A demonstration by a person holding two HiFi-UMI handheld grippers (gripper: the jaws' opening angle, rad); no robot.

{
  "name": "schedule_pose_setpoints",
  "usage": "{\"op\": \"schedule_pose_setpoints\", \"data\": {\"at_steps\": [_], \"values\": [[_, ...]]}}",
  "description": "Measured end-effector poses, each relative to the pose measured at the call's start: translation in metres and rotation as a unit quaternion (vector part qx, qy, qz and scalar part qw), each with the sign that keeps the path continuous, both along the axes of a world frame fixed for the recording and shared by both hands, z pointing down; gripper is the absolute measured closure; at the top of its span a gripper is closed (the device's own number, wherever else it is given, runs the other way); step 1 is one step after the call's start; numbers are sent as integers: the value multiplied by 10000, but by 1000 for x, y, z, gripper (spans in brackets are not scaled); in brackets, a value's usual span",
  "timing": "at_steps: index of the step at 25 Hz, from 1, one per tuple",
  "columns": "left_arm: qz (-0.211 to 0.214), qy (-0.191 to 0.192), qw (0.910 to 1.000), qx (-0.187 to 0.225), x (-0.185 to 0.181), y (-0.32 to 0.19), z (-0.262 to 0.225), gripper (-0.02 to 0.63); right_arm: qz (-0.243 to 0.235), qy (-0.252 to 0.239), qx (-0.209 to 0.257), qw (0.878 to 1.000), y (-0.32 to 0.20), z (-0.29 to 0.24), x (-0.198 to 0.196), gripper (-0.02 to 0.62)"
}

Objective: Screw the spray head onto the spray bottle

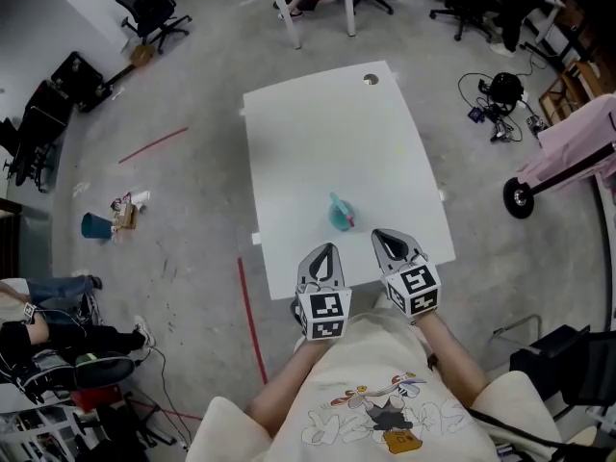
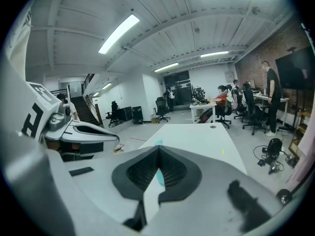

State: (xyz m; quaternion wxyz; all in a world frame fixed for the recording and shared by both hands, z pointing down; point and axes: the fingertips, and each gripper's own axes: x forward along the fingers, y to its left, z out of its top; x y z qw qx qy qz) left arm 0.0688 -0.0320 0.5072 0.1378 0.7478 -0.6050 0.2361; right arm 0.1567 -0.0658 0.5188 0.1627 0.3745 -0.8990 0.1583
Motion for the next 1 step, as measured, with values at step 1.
{"op": "schedule_pose_setpoints", "data": {"at_steps": [1], "values": [[7, 2, 10000, 2, -1, -1, 0, 600, 9, 12, -8, 10000, 0, 0, 0, 591]]}}
